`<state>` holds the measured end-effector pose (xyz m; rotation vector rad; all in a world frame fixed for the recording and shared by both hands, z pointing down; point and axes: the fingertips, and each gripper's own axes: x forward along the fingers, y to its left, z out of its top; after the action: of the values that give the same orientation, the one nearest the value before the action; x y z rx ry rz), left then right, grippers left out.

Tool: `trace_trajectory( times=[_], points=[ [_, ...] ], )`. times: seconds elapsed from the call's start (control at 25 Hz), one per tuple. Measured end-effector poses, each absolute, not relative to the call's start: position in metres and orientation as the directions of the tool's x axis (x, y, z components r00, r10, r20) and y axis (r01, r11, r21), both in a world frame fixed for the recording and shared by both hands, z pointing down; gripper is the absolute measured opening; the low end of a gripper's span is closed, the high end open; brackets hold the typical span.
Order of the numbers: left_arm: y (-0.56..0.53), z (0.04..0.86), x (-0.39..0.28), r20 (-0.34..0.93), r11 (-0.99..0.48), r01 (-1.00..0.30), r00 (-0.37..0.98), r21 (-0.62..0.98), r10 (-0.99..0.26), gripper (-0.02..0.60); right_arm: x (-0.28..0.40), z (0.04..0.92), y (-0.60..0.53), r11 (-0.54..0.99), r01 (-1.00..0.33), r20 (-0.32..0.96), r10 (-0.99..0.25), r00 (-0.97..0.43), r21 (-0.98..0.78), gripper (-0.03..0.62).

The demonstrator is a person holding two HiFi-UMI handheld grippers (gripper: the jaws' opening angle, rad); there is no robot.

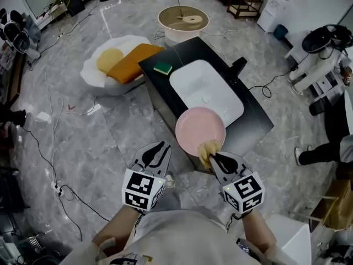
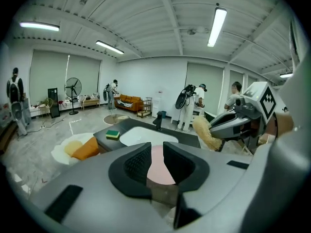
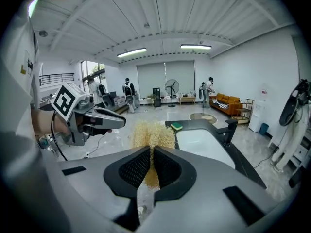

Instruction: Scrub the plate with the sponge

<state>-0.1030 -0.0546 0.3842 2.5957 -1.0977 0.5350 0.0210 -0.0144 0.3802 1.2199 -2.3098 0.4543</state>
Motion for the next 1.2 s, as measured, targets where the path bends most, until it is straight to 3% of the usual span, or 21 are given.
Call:
trace_trajectory(
  times=[0.32,0.84,1.2],
  points=[
    [-0.078,0.445,-0.106,0.537,-0.689,-0.701,0.658,0.182,-0.528,0.141,0.004,0.433,-0.041,0.516,-0.84,0.627,-0.602,-0.494,-0.167,0.048],
    [-0.09,0.502,-0.078,0.653,-0.605,-0.755,0.595,0.253,-0.469,0.172,0.002,0.484,-0.078,0.588,-0.771,0.686,-0.457,-0.567,-0.245,0.048],
    [-0.114,0.556,-0.06,0.697,-0.414,-0.829,0.548,0.377,-0.462,0.172,0.003,0.554,-0.085,0.643,-0.719,0.769,-0.311,-0.559,-0.263,0.046]
  ],
)
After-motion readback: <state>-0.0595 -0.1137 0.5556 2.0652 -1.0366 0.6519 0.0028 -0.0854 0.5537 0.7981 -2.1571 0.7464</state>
